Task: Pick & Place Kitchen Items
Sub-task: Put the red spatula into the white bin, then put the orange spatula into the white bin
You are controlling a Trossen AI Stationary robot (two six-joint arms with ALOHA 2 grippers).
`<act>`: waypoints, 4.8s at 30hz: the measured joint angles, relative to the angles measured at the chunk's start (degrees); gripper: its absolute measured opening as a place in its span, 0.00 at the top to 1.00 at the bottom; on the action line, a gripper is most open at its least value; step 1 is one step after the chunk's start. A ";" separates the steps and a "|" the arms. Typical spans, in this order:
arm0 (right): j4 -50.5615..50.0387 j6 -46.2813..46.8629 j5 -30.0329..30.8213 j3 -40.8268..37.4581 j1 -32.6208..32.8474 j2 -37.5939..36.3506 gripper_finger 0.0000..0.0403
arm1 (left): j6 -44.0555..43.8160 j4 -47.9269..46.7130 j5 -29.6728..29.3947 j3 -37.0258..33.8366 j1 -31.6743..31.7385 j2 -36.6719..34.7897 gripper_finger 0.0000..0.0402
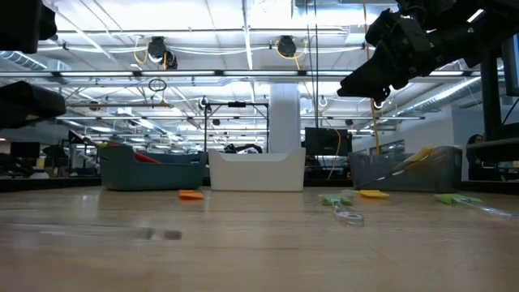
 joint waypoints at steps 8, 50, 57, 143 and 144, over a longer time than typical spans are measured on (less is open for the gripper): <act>-0.02 0.00 0.00 0.00 0.00 0.00 0.62 | 2.19 -1.91 -2.36 0.02 1.03 0.90 0.53; 0.21 0.00 0.02 0.02 -0.01 0.04 0.62 | 58.26 8.51 -27.63 -0.46 47.20 -15.36 0.96; 0.22 -0.17 0.02 0.02 -0.02 0.04 0.62 | 66.36 21.69 -13.77 -0.39 58.07 -14.40 0.97; -1.27 -1.49 0.04 0.02 -0.02 0.07 0.49 | 77.13 1.28 1.31 -0.02 42.56 -0.86 0.31; -1.27 -1.49 0.03 0.02 -0.02 0.07 0.49 | 77.38 1.27 2.11 -0.03 42.93 -0.76 0.32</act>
